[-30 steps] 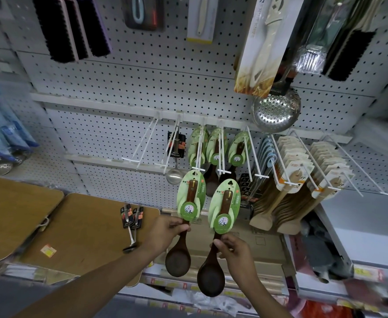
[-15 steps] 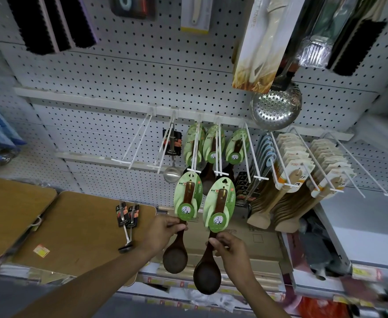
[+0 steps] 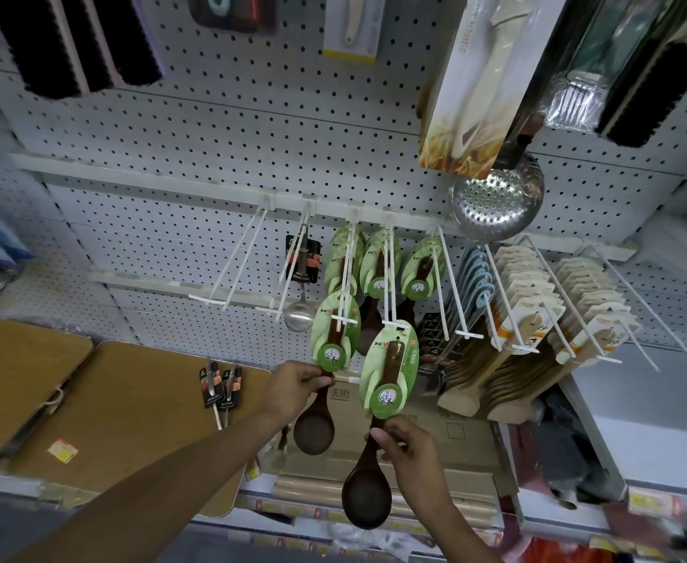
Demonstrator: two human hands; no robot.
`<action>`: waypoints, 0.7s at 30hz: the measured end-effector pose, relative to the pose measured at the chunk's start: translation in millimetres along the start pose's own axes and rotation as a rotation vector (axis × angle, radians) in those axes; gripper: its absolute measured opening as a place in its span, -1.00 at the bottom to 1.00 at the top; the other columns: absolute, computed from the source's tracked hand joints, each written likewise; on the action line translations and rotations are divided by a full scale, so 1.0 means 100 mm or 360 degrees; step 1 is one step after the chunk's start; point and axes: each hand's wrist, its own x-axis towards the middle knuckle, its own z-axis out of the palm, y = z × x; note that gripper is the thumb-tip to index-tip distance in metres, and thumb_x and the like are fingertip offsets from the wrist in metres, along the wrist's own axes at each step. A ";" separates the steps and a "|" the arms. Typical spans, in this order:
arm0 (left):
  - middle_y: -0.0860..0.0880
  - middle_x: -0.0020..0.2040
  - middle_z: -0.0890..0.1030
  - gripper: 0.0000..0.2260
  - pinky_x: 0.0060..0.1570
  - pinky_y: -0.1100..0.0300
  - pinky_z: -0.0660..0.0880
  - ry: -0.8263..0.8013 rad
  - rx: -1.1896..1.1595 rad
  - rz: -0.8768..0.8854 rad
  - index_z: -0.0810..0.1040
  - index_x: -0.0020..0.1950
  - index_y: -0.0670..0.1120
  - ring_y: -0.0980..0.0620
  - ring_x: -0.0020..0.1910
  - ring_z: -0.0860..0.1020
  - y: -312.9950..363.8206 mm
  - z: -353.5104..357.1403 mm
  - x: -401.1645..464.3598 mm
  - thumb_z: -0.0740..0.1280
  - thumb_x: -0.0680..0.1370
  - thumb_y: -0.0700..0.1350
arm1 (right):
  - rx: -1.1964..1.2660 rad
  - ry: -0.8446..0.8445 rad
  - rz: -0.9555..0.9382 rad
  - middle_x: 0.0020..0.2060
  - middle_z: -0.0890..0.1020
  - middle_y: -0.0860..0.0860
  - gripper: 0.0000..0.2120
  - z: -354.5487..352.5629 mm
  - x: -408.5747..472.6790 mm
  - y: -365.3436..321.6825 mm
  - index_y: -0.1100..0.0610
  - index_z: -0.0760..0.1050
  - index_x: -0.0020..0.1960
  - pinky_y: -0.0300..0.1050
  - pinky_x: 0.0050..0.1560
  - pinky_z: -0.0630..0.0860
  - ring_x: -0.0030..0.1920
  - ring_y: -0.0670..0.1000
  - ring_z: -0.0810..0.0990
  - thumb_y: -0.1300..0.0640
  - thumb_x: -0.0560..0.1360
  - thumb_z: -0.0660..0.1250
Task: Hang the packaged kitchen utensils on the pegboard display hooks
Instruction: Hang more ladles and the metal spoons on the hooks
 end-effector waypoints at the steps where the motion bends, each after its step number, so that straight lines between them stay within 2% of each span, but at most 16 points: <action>1: 0.17 -0.28 0.70 -0.87 -0.15 0.37 0.51 0.0008 0.0032 0.0004 0.72 -0.15 0.05 0.28 -0.20 0.64 0.00 0.00 0.05 0.46 0.50 -0.18 | 0.0001 0.0004 0.0007 -0.23 0.70 0.03 -0.88 0.00 0.01 0.01 0.10 0.61 -0.17 -0.09 -0.13 0.61 -0.12 0.03 0.67 0.23 0.53 0.39; 3: 0.19 -0.34 0.67 -0.93 -0.26 0.40 0.42 0.0006 0.0056 -0.0002 0.73 -0.11 -0.04 0.34 -0.32 0.58 0.01 0.01 0.16 0.45 0.50 -0.18 | 0.0003 0.0006 0.0024 -0.23 0.70 0.04 -0.88 -0.01 0.01 0.03 0.10 0.61 -0.17 -0.03 -0.11 0.62 -0.10 0.05 0.67 0.23 0.53 0.39; 5: 0.18 -0.37 0.65 -0.94 -0.27 0.33 0.42 0.0008 0.0102 -0.0013 0.74 -0.09 -0.09 0.32 -0.36 0.55 0.02 0.00 0.28 0.45 0.50 -0.18 | 0.0007 0.0010 0.0030 -0.22 0.70 0.05 -0.86 -0.03 0.01 0.03 0.08 0.61 -0.18 0.01 -0.11 0.60 -0.10 0.07 0.68 0.24 0.53 0.38; 7: 0.15 -0.37 0.66 -0.92 -0.21 0.19 0.50 0.0004 0.0134 -0.0031 0.74 -0.15 0.00 0.22 -0.32 0.59 0.03 -0.01 0.40 0.47 0.49 -0.14 | -0.0002 0.0017 0.0037 -0.23 0.70 0.05 -0.86 -0.05 0.01 0.04 0.09 0.60 -0.18 -0.03 -0.13 0.58 -0.11 0.07 0.67 0.24 0.53 0.38; 10: 0.11 -0.39 0.63 -0.72 -0.15 0.05 0.49 0.0027 0.0136 -0.0025 0.68 -0.37 0.18 0.07 -0.30 0.57 0.01 -0.02 0.57 0.49 0.46 -0.16 | -0.0021 0.0030 0.0046 -0.23 0.70 0.06 -0.89 -0.08 0.01 0.04 0.14 0.60 -0.17 -0.06 -0.14 0.56 -0.13 0.07 0.65 0.23 0.53 0.38; 12: 0.03 -0.38 0.62 -0.73 -0.13 0.03 0.49 0.0061 0.0128 -0.0056 0.67 -0.38 0.12 0.02 -0.28 0.57 0.02 -0.02 0.67 0.50 0.46 -0.18 | -0.0035 0.0037 0.0058 -0.23 0.70 0.05 -0.90 -0.10 0.02 0.04 0.14 0.60 -0.16 -0.03 -0.14 0.56 -0.14 0.08 0.65 0.22 0.53 0.38; 14: -0.05 -0.34 0.63 -0.83 -0.09 0.00 0.50 0.0075 0.0039 -0.0080 0.69 -0.33 0.03 -0.04 -0.24 0.58 0.03 -0.01 0.75 0.52 0.43 -0.18 | -0.0032 0.0044 0.0078 -0.22 0.71 0.03 -0.89 -0.12 0.03 0.03 0.12 0.61 -0.16 -0.08 -0.15 0.56 -0.14 0.05 0.65 0.22 0.54 0.38; 17: 0.07 -0.45 0.57 -0.82 -0.15 0.03 0.42 0.0095 -0.0086 -0.0131 0.62 -0.45 0.06 -0.06 -0.30 0.52 0.06 -0.01 0.84 0.53 0.32 -0.10 | -0.0029 0.0056 0.0111 -0.22 0.71 0.04 -0.89 -0.15 0.03 0.03 0.14 0.62 -0.16 -0.07 -0.15 0.56 -0.14 0.03 0.66 0.22 0.54 0.38; 19: 0.13 -0.53 0.51 -0.70 -0.20 0.08 0.38 0.0081 -0.0041 -0.0146 0.57 -0.48 0.04 0.01 -0.38 0.46 0.08 0.00 0.90 0.53 0.40 -0.20 | -0.0041 0.0055 0.0138 -0.23 0.71 0.04 -0.89 -0.17 0.04 0.04 0.16 0.62 -0.17 -0.03 -0.15 0.56 -0.15 0.05 0.66 0.21 0.53 0.39; 21: 0.11 -0.51 0.50 -0.63 -0.18 0.06 0.35 0.0106 -0.0039 -0.0131 0.57 -0.49 0.03 -0.04 -0.36 0.45 0.07 0.00 0.94 0.49 0.44 -0.32 | -0.0061 0.0054 0.0157 -0.23 0.71 0.03 -0.89 -0.18 0.05 0.06 0.15 0.63 -0.17 -0.10 -0.19 0.56 -0.17 0.04 0.66 0.22 0.53 0.39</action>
